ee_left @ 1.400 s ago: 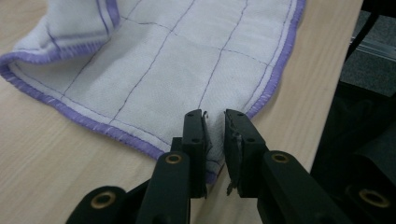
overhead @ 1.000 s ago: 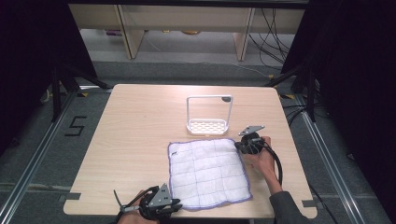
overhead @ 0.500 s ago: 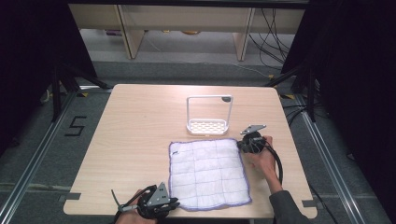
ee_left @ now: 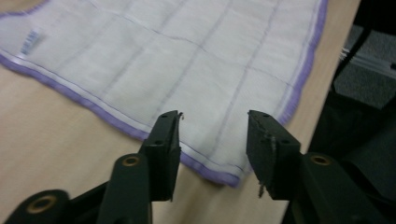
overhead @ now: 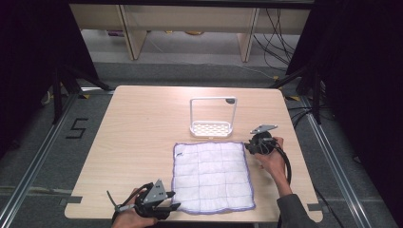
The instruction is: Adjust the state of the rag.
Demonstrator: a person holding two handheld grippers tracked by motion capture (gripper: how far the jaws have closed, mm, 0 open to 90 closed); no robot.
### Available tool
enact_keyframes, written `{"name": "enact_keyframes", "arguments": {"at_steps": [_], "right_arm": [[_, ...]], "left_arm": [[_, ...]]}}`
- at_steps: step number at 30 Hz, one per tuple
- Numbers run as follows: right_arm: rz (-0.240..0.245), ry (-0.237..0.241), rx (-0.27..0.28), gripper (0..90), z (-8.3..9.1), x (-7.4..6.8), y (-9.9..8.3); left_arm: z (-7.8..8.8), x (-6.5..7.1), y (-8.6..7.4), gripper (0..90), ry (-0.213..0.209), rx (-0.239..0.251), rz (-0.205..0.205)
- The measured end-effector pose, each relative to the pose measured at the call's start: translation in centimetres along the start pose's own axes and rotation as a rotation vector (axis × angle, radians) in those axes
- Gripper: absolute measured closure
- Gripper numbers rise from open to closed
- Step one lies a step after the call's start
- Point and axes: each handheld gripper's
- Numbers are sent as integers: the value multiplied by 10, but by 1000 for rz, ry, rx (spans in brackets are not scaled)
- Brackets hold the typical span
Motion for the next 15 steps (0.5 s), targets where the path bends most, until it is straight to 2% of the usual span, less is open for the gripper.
{"name": "enact_keyframes", "arguments": {"at_steps": [1, 2, 3, 4, 5, 6, 7, 8, 9, 10, 11, 12, 13, 14, 15], "right_arm": [[-14, 1, 15, 637, 1, 2, 0], [-14, 1, 15, 637, 1, 2, 0], [-29, 7, 19, 616, 2, 3, 1], [-65, 7, 22, 593, 4, 4, 2], [-70, 12, 26, 584, 4, 4, 2], [-70, 12, 26, 584, 4, 4, 2], [-73, 20, 28, 560, 3, 5, 1], [-78, 15, 29, 555, 3, 5, 2], [-59, 16, 38, 554, 1, 6, 1], [-59, 16, 38, 554, 1, 6, 1], [-52, 21, 45, 548, 0, 6, 2], [-52, 21, 45, 548, 0, 6, 2], [-41, 4, 34, 538, -1, 7, 4], [-41, 4, 34, 538, -1, 7, 4], [-47, 1, 29, 535, -2, 7, 6]], "left_arm": [[1, -4, 3, 514, 17, 21, 30], [1, -4, 3, 502, 17, 21, 30], [3, -13, 7, 502, 29, 21, 32], [4, -18, 10, 491, 45, 22, 37], [3, -31, 16, 478, 68, 36, 67], [3, -31, 16, 463, 68, 36, 67], [1, -46, 22, 452, 91, 46, 101], [0, -53, 24, 449, 88, 53, 123], [-3, -59, 25, 446, 104, 62, 141], [-3, -59, 25, 441, 104, 62, 141], [-4, -66, 27, 441, 125, 51, 132], [-6, -73, 29, 441, 140, 54, 142], [-12, -87, 33, 441, 163, 62, 178], [-12, -87, 33, 443, 163, 62, 178], [-18, -100, 38, 466, 183, 60, 190]]}}
Point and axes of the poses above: each handheld gripper's, and its own axes: z roughly backward along the jaws, y roughly out of its top, x roughly to its right, and after that the axes turned 3 degrees about -y, right-handed
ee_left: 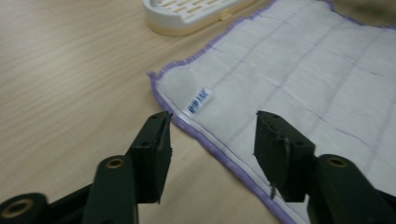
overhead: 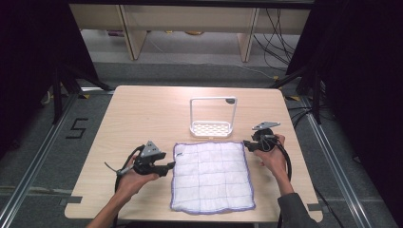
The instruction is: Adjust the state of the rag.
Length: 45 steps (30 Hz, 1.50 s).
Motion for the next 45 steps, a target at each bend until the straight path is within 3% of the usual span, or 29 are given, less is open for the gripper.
{"name": "enact_keyframes", "arguments": {"at_steps": [3, 6, 8, 9, 10, 12, 14, 21, 24, 25, 26, 32, 35, 37, 39, 40, 45], "right_arm": [[-7, 2, -6, 533, 0, -1, 2], [9, 5, -8, 527, -5, -3, 7], [10, 5, -16, 527, -6, -4, 8], [35, 5, -13, 525, -12, -5, 10], [38, 5, -19, 526, -14, -6, 11], [40, 11, -21, 527, -17, -7, 11], [41, 9, -44, 529, -21, -11, 12], [55, 5, -48, 528, -29, -14, 13], [58, 0, -53, 527, -32, -16, 13], [58, 0, -53, 527, -32, -16, 13], [60, -1, -64, 527, -32, -17, 14], [65, 1, -70, 528, -33, -18, 14], [74, 3, -76, 581, -34, -18, 13], [53, 38, -77, 714, -33, -19, 13], [80, 52, -58, 833, -35, -19, 12], [74, 80, -86, 880, -31, -19, 14], [85, 89, -55, 890, -19, -15, 17]], "left_arm": [[-11, -8, 7, 484, 10, -7, 17], [-32, -16, 18, 489, 42, -44, 0], [-37, -17, 21, 491, 50, -48, -4], [-41, -18, 23, 508, 52, -47, -10], [-48, -20, 27, 513, 67, -71, -41], [-51, -22, 29, 526, 82, -96, -63], [-58, -25, 30, 543, 84, -84, -29], [-66, -24, 30, 593, 91, -129, -87], [-71, -24, 29, 708, 86, -139, -86], [-71, -25, 29, 708, 84, -140, -87], [-72, -25, 29, 777, 78, -135, -88], [-72, -24, 28, 849, 87, -126, -112], [-72, -24, 27, 868, 90, -119, -121], [-73, -23, 27, 870, 96, -114, -124], [-73, -23, 28, 873, 101, -113, -127], [-73, -23, 28, 876, 104, -113, -133], [-70, -22, 30, 879, 112, -71, -128]]}}
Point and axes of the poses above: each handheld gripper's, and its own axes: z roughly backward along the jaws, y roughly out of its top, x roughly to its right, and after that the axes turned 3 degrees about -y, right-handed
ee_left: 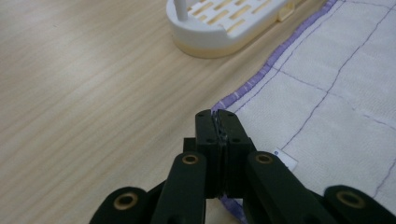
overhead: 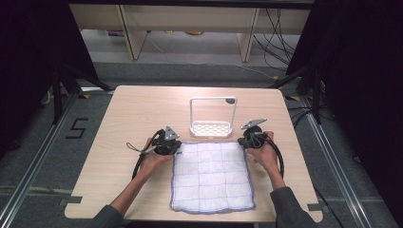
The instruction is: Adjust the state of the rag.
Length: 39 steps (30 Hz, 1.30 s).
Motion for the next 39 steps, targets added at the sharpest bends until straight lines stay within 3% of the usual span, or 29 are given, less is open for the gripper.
{"name": "enact_keyframes", "arguments": {"at_steps": [2, 5, 7, 11, 15, 16, 17, 18, 19, 24, 26, 28, 29, 32, 36, 37, 39], "right_arm": [[-16, 2, 20, 891, 8, 0, 2], [6, 17, 34, 891, 19, 0, 7], [19, 7, 84, 891, 25, -1, 10], [12, 14, 104, 891, 37, 2, 14], [5, 16, 135, 891, 48, 2, 18], [13, 15, 144, 891, 53, 2, 20], [31, 19, 178, 892, 58, 1, 21], [31, 19, 178, 892, 58, 1, 21], [26, 26, 188, 891, 65, -2, 19], [44, 38, 227, 892, 82, -7, 8], [47, 60, 243, 891, 90, -10, -3], [44, 69, 248, 892, 93, -14, -7], [74, 61, 260, 892, 95, -15, -11], [79, 84, 246, 891, 109, -33, -30], [95, 91, 257, 891, 119, -45, -40], [131, 85, 276, 891, 122, -48, -43], [133, 87, 268, 891, 124, -52, -47]], "left_arm": [[5, 0, 3, 879, -7, 20, 2], [11, -2, 7, 878, -1, 27, -23], [13, -4, 10, 879, -8, 54, -28], [19, -8, 16, 879, -11, 83, -11], [28, -11, 24, 879, -4, 113, -24], [31, -9, 26, 879, -7, 128, -11], [34, -9, 27, 879, -3, 128, -18], [37, -8, 27, 879, -10, 143, -26], [45, -4, 26, 879, -9, 132, -51], [61, 6, 19, 878, -23, 164, -61], [72, 15, 10, 879, -30, 171, -105], [76, 18, 8, 879, -37, 174, -111], [81, 23, 4, 879, -55, 188, -103], [98, 37, -7, 879, -79, 191, -135], [109, 52, -21, 879, -109, 172, -171], [109, 56, -24, 879, -115, 181, -161], [112, 59, -29, 878, -124, 166, -176]]}}
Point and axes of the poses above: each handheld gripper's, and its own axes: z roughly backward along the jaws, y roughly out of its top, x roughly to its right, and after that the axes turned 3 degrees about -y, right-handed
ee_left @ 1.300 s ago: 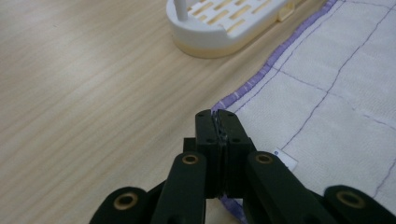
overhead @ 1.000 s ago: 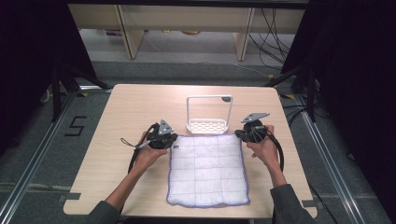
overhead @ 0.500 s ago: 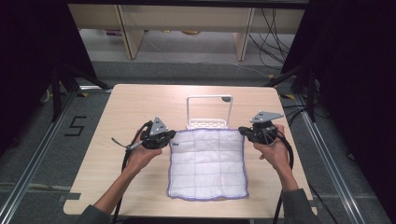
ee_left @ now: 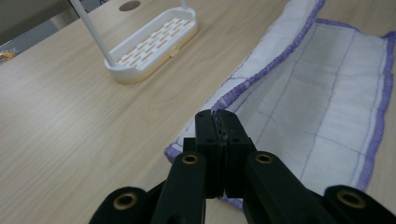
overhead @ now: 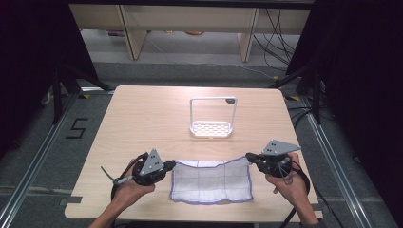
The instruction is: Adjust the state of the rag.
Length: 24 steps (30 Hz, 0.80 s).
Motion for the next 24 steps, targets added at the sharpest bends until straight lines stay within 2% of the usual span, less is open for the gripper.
{"name": "enact_keyframes", "arguments": {"at_steps": [2, 3, 4, 5, 6, 7, 8, 13, 14, 17, 18, 20, 22, 24], "right_arm": [[-15, 5, -10, 891, 1, -4, -2], [2, 4, -7, 891, 1, -5, -4], [9, 11, -26, 891, 0, -10, -9], [9, 11, -26, 891, 0, -10, -9], [24, 23, -34, 891, -2, -14, -16], [24, 23, -34, 891, -2, -14, -16], [12, 32, -48, 891, -1, -17, -24], [-6, 51, -63, 890, 1, -21, -39], [-2, 50, -63, 890, 1, -21, -41], [1, 75, -75, 890, 2, -27, -48], [-5, 72, -78, 890, 3, -28, -49], [9, 80, -78, 889, 4, -30, -51], [-6, 89, -107, 888, 5, -36, -56], [-1, 95, -116, 884, 4, -38, -60]], "left_arm": [[2, 4, -6, 878, -7, -16, -14], [1, 7, -11, 878, -12, -18, 2], [2, 8, -13, 877, -15, -24, -8], [1, 11, -17, 877, -20, -23, 5], [2, 14, -20, 877, -25, -45, -15], [2, 14, -20, 876, -25, -45, -15], [1, 20, -21, 876, -53, -41, -25], [-1, 31, -24, 876, -74, -55, -39], [-2, 37, -27, 876, -94, -63, -43], [-2, 44, -31, 875, -95, -79, -64], [-1, 45, -31, 875, -114, -88, -60], [-1, 49, -35, 873, -117, -88, -55], [-1, 51, -37, 872, -127, -127, -69], [-4, 55, -41, 871, -130, -126, -72]]}}
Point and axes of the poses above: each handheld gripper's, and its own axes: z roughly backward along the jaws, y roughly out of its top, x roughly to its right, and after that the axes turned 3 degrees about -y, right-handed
